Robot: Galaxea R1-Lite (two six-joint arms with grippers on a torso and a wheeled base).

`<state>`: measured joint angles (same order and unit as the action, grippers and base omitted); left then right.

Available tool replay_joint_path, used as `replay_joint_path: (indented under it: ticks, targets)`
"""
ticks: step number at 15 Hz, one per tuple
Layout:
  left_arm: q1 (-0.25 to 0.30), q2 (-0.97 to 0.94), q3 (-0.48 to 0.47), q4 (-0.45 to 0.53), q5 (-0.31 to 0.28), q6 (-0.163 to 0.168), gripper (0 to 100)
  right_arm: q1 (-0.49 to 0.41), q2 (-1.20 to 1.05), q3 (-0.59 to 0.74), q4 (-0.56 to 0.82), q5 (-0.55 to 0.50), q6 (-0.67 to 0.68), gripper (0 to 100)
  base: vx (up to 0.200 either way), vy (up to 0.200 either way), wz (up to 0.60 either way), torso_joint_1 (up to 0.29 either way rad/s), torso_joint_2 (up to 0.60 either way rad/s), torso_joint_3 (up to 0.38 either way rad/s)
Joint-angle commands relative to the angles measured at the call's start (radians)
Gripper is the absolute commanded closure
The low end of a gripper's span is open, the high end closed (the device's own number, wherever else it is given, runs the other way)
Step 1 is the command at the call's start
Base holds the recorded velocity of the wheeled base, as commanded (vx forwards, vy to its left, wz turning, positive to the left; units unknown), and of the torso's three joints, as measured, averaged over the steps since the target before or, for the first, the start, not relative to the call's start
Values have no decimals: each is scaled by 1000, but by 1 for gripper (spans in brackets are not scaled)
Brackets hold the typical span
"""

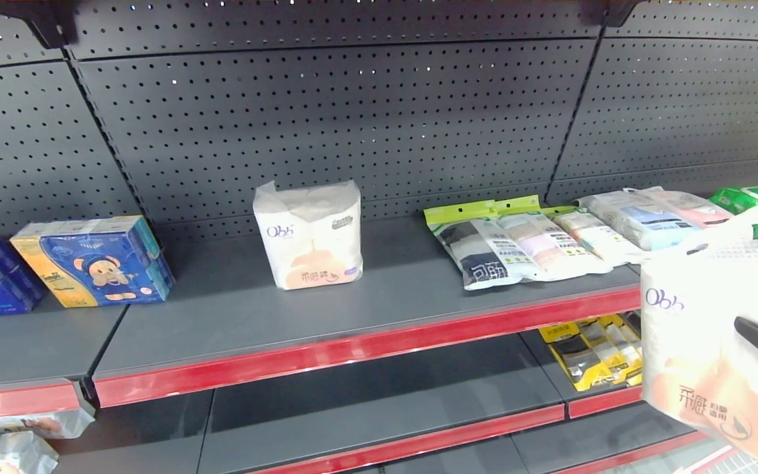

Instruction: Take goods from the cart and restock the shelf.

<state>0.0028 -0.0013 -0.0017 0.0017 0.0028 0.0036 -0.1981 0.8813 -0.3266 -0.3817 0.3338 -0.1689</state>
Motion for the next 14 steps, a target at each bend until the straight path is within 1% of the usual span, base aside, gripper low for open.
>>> replay_joint_path:
  ticks: [1,9,14]
  targets:
    - [0,1,0,0,0,-1,0,0,5,0,0,1,-4,100,0,0,0,168,-344,-188]
    - [0,1,0,0,0,1,0,3,7,-2,0,1,-17,100,0,0,0,167,-330,-175]
    - [0,1,0,0,0,1,0,3,4,4,0,1,-30,100,0,0,0,102,-216,-110]
